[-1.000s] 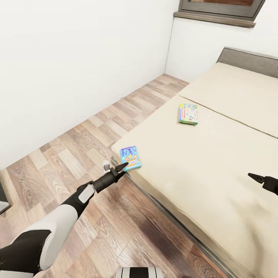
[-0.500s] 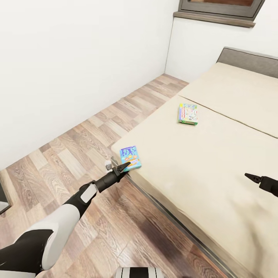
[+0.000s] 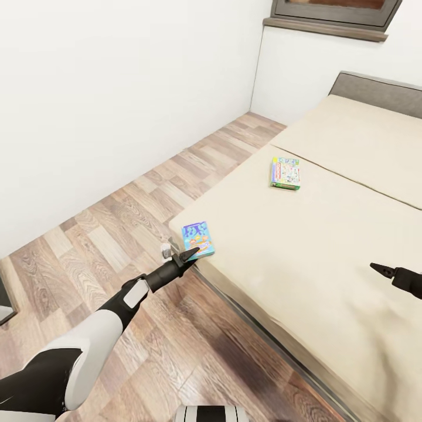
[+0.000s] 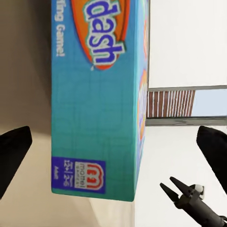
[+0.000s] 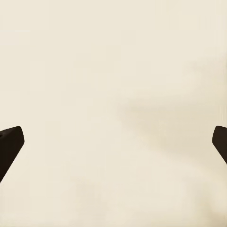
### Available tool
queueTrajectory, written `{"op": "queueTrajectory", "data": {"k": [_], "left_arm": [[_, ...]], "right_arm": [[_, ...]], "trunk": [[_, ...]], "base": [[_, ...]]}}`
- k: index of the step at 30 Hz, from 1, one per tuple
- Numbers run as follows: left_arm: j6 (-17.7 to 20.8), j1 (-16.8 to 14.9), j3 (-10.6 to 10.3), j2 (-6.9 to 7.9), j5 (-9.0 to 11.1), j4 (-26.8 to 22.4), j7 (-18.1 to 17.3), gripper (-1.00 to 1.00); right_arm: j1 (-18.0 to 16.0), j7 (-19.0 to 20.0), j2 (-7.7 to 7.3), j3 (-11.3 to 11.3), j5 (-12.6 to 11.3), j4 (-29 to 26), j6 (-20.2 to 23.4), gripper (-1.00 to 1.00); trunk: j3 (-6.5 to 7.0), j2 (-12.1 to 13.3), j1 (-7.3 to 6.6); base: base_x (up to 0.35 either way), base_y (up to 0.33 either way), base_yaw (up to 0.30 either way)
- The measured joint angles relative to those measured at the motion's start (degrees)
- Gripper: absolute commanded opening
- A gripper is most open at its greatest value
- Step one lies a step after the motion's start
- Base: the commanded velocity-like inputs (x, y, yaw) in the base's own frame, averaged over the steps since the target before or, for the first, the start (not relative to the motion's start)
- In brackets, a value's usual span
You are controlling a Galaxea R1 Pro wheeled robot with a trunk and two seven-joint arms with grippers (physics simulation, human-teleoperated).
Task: Put all the toys in the child's room - the three board games (two on the bed and one on the table), the two jigsaw puzzles on the table, and the tennis ball on the table - inside the toy box on the table in the child's room.
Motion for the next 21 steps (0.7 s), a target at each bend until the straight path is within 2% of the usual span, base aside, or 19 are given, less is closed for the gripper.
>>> {"op": "queueTrajectory", "data": {"k": [3, 6, 21], "left_arm": [[-0.04, 0.00, -0.01, -0.01, 0.04, 0.00, 0.19, -1.00], [1.22, -0.01, -0.26, 0.07, 1.15, -0.14, -0.14, -1.00], [1.23, 0.04, -0.01, -0.03, 1.19, -0.15, -0.06, -1.00]], "right_arm": [[0.00, 0.00, -0.01, 0.04, 0.00, 0.00, 0.00, 1.00], [0.00, 0.00, 0.01, 0.06, -0.01, 0.00, 0.00, 1.00], [0.07, 0.00, 0.07, 0.14, 0.00, 0.00, 0.00, 1.00]], "trunk": [[0.00, 0.00, 0.00], [0.01, 0.00, -0.10], [0.01, 0.00, -0.15]], "base": [[0.000, 0.000, 0.000], [0.000, 0.000, 0.000], [0.000, 0.000, 0.000]]}}
